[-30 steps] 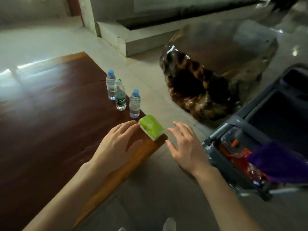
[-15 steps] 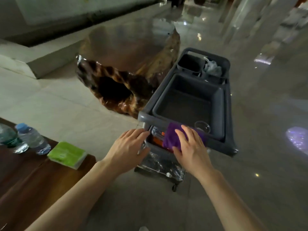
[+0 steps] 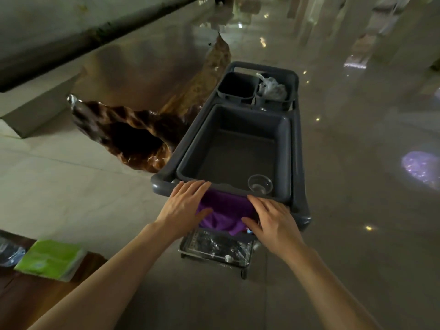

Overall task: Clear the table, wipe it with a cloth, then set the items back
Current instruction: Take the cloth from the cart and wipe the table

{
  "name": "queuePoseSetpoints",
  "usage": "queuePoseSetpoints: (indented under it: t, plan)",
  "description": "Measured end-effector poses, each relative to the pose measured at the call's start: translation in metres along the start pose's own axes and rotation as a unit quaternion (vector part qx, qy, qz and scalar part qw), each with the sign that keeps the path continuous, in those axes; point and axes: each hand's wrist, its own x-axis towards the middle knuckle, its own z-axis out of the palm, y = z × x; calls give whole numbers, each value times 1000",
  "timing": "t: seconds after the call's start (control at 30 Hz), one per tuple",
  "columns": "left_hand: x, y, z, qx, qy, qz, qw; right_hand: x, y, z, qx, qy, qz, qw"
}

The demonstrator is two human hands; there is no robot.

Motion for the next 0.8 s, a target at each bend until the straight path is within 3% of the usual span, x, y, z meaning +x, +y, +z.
queuePoseSetpoints:
  t: [0.3,0.47,0.6,0.8]
  plan:
    - [-3,1,2,-79,99,21,992,16,-7,9,165,95,62,980]
    - [-3,11,-25,-175,124,-12,977,32,-28,-4,314,118,107,936]
    - [-9,10,-49,-262,174,-97,944,54,-54,-20,359,153,56,919]
    - [-35,-5,-83,-324,296,-155,885,86,-103,-28,386,188,5,903]
